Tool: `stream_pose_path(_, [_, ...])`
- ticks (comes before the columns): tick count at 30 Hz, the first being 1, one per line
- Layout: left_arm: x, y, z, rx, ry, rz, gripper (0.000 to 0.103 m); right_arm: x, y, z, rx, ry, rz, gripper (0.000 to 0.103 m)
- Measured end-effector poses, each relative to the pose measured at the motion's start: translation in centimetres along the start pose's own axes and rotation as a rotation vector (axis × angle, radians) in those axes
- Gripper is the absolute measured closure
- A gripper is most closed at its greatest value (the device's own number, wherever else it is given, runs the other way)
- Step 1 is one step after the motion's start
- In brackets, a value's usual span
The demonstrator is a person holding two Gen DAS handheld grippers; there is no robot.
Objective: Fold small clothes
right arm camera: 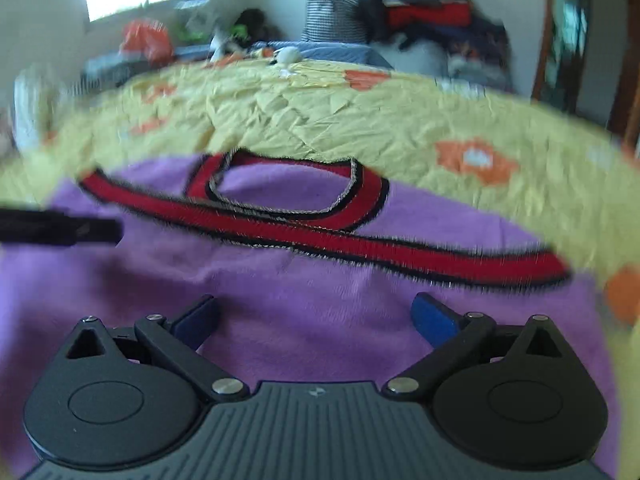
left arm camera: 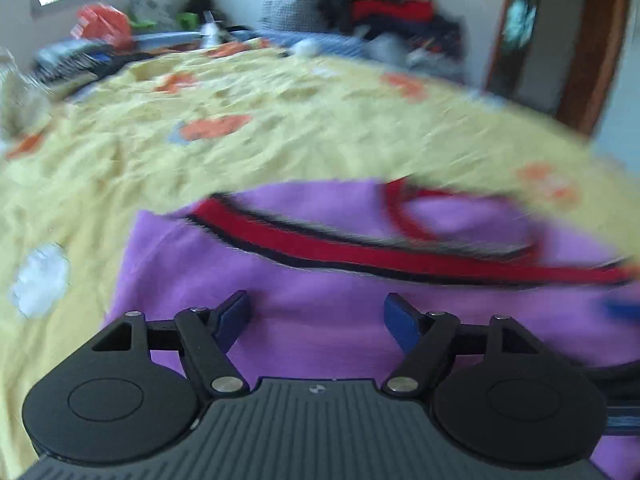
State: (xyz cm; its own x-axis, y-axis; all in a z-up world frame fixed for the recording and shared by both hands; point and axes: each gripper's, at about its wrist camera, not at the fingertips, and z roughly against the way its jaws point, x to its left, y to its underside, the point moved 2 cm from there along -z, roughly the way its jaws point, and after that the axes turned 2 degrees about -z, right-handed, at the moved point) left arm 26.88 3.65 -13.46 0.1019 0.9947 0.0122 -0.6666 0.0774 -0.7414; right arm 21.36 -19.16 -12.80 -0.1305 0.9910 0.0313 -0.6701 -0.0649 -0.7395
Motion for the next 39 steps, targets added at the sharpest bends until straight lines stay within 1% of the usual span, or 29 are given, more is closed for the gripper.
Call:
stream_pose_path(2, [0.6, 0.8, 0.2, -0.034, -0.017, -0.021, 0.023, -3.0, 0.1, 0.0, 0.001, 0.051, -0.023, 0.000])
stream_pose_path(3, [1.3, 1.1, 0.5, -0.039, -0.023, -0.002, 0.023, -5.0, 0.4, -0.1, -0.002, 0.027, -0.067, 0.000])
stream_pose_path(4, [2.4, 1.4, 0.7, -0.040, -0.041, 0.040, 0.023, -6.7, 0.4, 0.1, -0.016, -0.027, -0.109, 0.000])
stream_pose_path(5, [3.4, 1.6, 0.9, -0.044, -0.052, 0.079, 0.024, -7.7, 0.3, 0.0, -0.001, 0.067, -0.103, 0.000])
stream_pose_path(6, [4.0, 1.8, 1.1, -0.042, -0.071, 0.089, 0.024, -8.9, 0.4, 0.1, -0.014, 0.135, -0.093, 0.000])
stream_pose_path(8, [4.8, 2.0, 1.5, -0.043, -0.094, 0.106, 0.024, -11.6, 0.6, 0.2, -0.022, 0.071, -0.211, 0.000])
stream_pose_path(9, [5.0, 2.1, 1.7, -0.043, -0.092, 0.109, 0.024, -11.9, 0.4, 0.3, 0.004, 0.076, -0.206, 0.000])
stream_pose_path(10, [5.1, 1.9, 1.9, -0.036, -0.092, 0.100, 0.024, -11.5, 0.3, 0.5, 0.025, 0.103, -0.168, 0.000])
stream_pose_path(12, [5.7, 1.9, 3.4, -0.023, -0.089, 0.142, 0.025, -10.7, 0.5, 2.1, 0.033, 0.190, -0.179, 0.000])
stream_pose_path(13, [6.1, 2.1, 4.5, -0.021, -0.080, 0.168, 0.026, -10.3, 1.0, 3.4, 0.018, 0.182, -0.206, 0.000])
stream_pose_path(14, [6.4, 2.4, 5.7, -0.025, -0.048, 0.189, 0.026, -9.4, 1.7, 4.8, -0.012, 0.145, -0.230, 0.000])
stream_pose_path(16, [6.4, 3.4, 7.9, -0.033, 0.017, 0.206, 0.023, -7.5, 3.5, 7.9, -0.118, 0.050, -0.260, 0.000])
stream_pose_path(17, [6.0, 4.2, 8.8, -0.033, 0.036, 0.198, 0.020, -6.3, 4.6, 8.8, -0.147, 0.033, -0.280, 0.000])
stream_pose_path(18, [5.5, 5.0, 9.2, -0.020, 0.052, 0.171, 0.019, -5.3, 5.4, 9.2, -0.136, 0.022, -0.286, 0.000])
stream_pose_path(20, [4.6, 6.8, 9.1, 0.029, 0.032, 0.117, 0.020, -3.9, 6.1, 8.1, -0.042, 0.019, -0.272, 0.000])
stream_pose_path(21, [4.4, 7.6, 9.0, 0.027, 0.012, 0.088, 0.019, -3.8, 6.3, 7.3, -0.023, 0.029, -0.231, 0.000])
stream_pose_path(23, [4.4, 8.7, 9.2, 0.000, -0.043, 0.015, 0.017, -4.0, 6.6, 6.4, 0.002, 0.099, -0.115, 0.000])
stream_pose_path(24, [5.0, 9.1, 9.3, -0.008, -0.037, 0.017, 0.017, -4.9, 6.8, 6.6, -0.005, 0.105, -0.107, 0.000])
stream_pose_path(26, [5.8, 9.3, 9.6, -0.010, -0.064, 0.016, 0.017, -7.3, 6.4, 6.5, 0.020, 0.140, -0.170, 0.000])
stream_pose_path(28, [6.3, 9.3, 10.2, -0.002, -0.090, 0.017, 0.017, -9.1, 6.7, 7.6, 0.017, 0.116, -0.257, 0.000])
stream_pose_path(29, [6.5, 9.3, 10.8, 0.004, -0.095, 0.044, 0.019, -9.4, 6.8, 8.4, 0.007, 0.114, -0.295, 0.000])
stream_pose_path(30, [6.8, 9.4, 11.4, 0.001, -0.074, 0.074, 0.019, -8.9, 7.1, 9.3, -0.011, 0.104, -0.303, 0.000])
stream_pose_path(32, [6.8, 9.9, 12.5, -0.014, -0.023, 0.089, 0.019, -6.5, 7.7, 10.6, -0.024, 0.076, -0.250, 0.000])
stream_pose_path(34, [6.2, 10.9, 13.1, -0.005, -0.035, 0.052, 0.019, -3.7, 8.8, 11.4, -0.037, 0.077, -0.168, 0.000])
stream_pose_path(35, [6.1, 11.6, 13.0, 0.018, -0.043, 0.031, 0.018, -2.5, 9.4, 11.3, -0.018, 0.092, -0.116, 0.000])
stream_pose_path(36, [6.3, 12.3, 13.1, 0.012, -0.041, 0.028, 0.016, -1.8, 10.1, 10.8, 0.016, 0.141, -0.062, 0.000])
stream_pose_path(37, [6.5, 12.8, 13.4, -0.004, -0.044, 0.013, 0.015, -1.9, 10.8, 10.7, 0.008, 0.174, -0.028, 0.000])
stream_pose_path(38, [6.9, 13.1, 13.5, -0.002, -0.062, 0.004, 0.006, -3.0, 11.5, 11.1, -0.016, 0.152, -0.063, 0.000])
stream_pose_path(39, [7.9, 13.3, 13.5, 0.014, -0.065, 0.041, 0.003, -4.7, 11.8, 11.3, -0.005, 0.114, -0.142, 0.000])
